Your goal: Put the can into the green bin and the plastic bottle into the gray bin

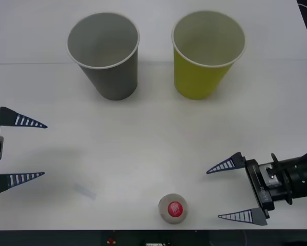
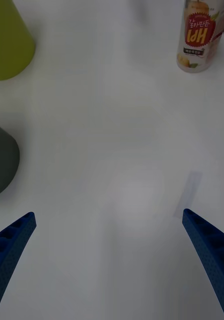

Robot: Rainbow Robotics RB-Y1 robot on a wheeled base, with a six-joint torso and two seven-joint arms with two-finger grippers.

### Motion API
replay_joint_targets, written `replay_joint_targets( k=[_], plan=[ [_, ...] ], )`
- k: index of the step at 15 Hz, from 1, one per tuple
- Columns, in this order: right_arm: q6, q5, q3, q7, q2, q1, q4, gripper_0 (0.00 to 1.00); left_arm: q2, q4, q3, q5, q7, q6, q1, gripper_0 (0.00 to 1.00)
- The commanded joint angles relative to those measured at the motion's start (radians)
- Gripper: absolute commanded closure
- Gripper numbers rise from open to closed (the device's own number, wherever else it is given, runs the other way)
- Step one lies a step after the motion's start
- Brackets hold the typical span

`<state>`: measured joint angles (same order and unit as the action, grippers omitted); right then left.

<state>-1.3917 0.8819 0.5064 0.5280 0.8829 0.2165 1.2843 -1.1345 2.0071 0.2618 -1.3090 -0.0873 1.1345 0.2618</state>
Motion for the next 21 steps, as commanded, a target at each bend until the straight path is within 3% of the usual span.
replay_joint_targets(
  k=[1,10,17,18,19,21],
  plan=[
    [0.007,0.002,0.037,0.013,-0.045,0.01,-0.026,0.0,0.0,0.0,0.0,0.0,0.0,0.0,0.0,0.0],
    [0.079,0.077,0.089,0.038,-0.214,0.01,-0.028,0.0,0.0,0.0,0.0,0.0,0.0,0.0,0.0,0.0],
    [0.122,0.137,0.09,0.052,-0.28,0.009,-0.028,0.0,0.0,0.0,0.0,0.0,0.0,0.0,0.0,0.0],
    [0.122,0.137,0.09,0.055,-0.282,0.009,-0.028,0.38,0.0,0.0,0.0,0.0,0.0,0.0,0.0,0.0],
    [0.122,0.137,0.09,0.058,-0.282,0.009,-0.028,0.98,0.0,0.0,0.0,0.0,0.0,0.0,0.0,0.0],
    [0.12,0.137,0.09,0.06,-0.28,0.009,-0.028,1.0,0.0,0.0,0.0,0.0,0.0,0.0,0.0,0.0]
  ],
)
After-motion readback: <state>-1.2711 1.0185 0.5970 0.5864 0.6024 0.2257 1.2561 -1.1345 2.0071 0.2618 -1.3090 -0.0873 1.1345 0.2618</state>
